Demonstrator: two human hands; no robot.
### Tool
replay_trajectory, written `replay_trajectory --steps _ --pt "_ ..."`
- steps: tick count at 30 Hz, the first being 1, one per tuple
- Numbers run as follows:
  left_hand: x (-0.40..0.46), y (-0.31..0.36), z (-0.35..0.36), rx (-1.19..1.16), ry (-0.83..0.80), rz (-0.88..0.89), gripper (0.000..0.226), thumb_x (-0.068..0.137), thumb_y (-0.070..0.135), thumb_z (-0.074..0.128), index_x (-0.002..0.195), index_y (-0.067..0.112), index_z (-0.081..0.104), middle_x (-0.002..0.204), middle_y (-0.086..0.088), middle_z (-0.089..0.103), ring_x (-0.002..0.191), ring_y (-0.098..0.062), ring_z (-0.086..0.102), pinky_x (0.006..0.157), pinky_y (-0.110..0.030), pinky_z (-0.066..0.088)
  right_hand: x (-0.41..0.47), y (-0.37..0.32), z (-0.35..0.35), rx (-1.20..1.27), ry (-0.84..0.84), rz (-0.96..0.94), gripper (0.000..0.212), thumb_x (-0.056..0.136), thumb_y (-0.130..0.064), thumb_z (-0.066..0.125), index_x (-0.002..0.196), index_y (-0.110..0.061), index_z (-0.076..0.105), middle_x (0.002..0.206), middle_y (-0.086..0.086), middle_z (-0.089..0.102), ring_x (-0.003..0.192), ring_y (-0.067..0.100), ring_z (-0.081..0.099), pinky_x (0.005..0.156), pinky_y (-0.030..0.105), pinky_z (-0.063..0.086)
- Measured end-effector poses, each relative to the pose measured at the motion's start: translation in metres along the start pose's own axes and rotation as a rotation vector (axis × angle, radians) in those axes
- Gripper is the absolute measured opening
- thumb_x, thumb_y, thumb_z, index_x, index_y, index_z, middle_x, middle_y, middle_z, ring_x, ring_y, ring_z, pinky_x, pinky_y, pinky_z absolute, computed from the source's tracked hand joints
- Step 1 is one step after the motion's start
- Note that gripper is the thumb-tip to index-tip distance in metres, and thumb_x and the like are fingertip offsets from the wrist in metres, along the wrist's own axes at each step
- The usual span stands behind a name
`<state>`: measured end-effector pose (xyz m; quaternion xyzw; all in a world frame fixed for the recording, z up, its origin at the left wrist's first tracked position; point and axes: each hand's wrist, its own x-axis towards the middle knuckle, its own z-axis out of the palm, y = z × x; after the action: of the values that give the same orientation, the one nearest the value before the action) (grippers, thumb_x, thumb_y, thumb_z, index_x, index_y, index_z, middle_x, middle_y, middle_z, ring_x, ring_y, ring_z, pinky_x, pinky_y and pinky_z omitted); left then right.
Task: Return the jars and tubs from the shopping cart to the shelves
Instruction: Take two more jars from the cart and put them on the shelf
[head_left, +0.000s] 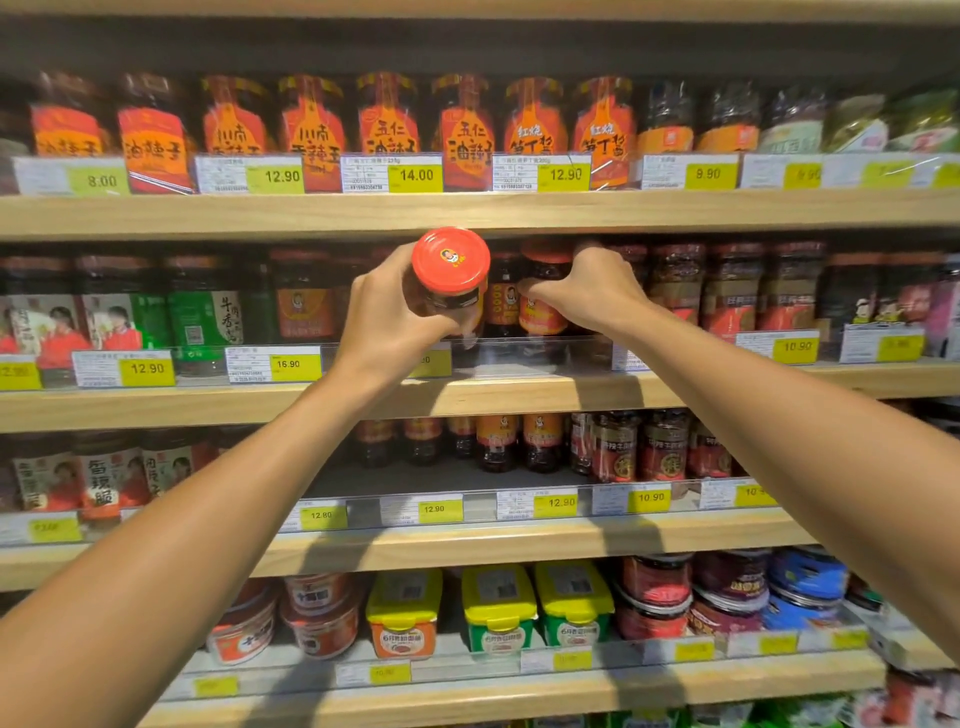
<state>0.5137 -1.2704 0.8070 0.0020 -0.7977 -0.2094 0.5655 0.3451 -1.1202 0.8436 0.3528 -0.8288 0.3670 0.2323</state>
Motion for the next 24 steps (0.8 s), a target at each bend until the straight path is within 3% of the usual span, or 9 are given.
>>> replay_trajectory --steps 4,8,11,14,18,21,24 --pt "0.005 -0.005 0.009 0.026 -0.049 -0.018 0.069 0.063 0.032 0.085 0.126 0.015 0.063 0.114 0.003 0.073 0.104 -0.011 0.067 0.093 -0.040 0.055 0.006 -0.006 0.002 -0.113 -0.064 -0.011 0.048 0.090 -0.055 0.063 0.080 -0.008 0.062 0.074 0.006 0.057 0.073 0.026 0.056 0.066 0.033 0.042" --pt "0.007 -0.007 0.016 0.051 -0.063 -0.086 0.059 0.065 0.045 0.084 0.113 0.014 0.066 0.105 0.002 0.074 0.096 -0.014 0.067 0.087 -0.041 0.055 0.011 -0.008 0.003 -0.174 -0.112 0.013 0.049 0.094 -0.054 0.057 0.072 -0.010 0.056 0.076 0.009 0.059 0.067 0.027 0.056 0.060 0.032 0.040" --pt "0.010 -0.010 0.019 0.072 -0.042 -0.129 0.066 0.059 0.062 0.076 0.103 0.014 0.066 0.097 0.002 0.074 0.092 -0.019 0.068 0.083 -0.045 0.056 0.011 -0.008 0.005 -0.166 -0.127 0.015 0.062 0.091 -0.069 0.051 0.088 -0.008 0.060 0.079 0.009 0.059 0.076 0.031 0.058 0.070 0.035 0.045" --pt "0.013 -0.009 0.020 0.124 -0.052 -0.180 0.068 0.058 0.071 0.071 0.100 0.017 0.065 0.092 0.002 0.072 0.090 -0.022 0.066 0.078 -0.047 0.056 0.008 -0.008 0.006 -0.157 -0.110 -0.006 0.059 0.092 -0.067 0.052 0.095 -0.008 0.058 0.076 0.007 0.057 0.078 0.031 0.058 0.070 0.035 0.045" --pt "0.019 -0.004 0.021 0.176 -0.091 -0.252 0.062 0.069 0.067 0.073 0.097 0.014 0.058 0.095 0.000 0.064 0.091 -0.022 0.060 0.068 -0.041 0.051 0.005 -0.004 0.008 -0.117 -0.102 -0.034 0.041 0.092 -0.046 0.065 0.097 -0.006 0.065 0.092 0.010 0.067 0.075 0.024 0.059 0.064 0.031 0.044" --pt "0.024 0.002 0.027 0.256 -0.130 -0.305 0.054 0.082 0.060 0.069 0.095 0.012 0.046 0.099 -0.002 0.050 0.088 -0.022 0.048 0.063 -0.033 0.036 -0.003 0.002 0.009 -0.054 -0.093 -0.044 0.044 0.085 -0.050 0.072 0.093 -0.007 0.065 0.086 0.008 0.067 0.076 0.026 0.063 0.060 0.033 0.046" --pt "0.028 0.004 0.032 0.304 -0.150 -0.332 0.053 0.085 0.061 0.065 0.093 0.012 0.046 0.099 -0.005 0.050 0.089 -0.024 0.049 0.067 -0.036 0.037 -0.019 0.007 0.005 -0.061 -0.078 -0.064 0.054 0.084 -0.055 0.072 0.103 -0.007 0.056 0.096 0.009 0.064 0.087 0.029 0.063 0.067 0.040 0.052"
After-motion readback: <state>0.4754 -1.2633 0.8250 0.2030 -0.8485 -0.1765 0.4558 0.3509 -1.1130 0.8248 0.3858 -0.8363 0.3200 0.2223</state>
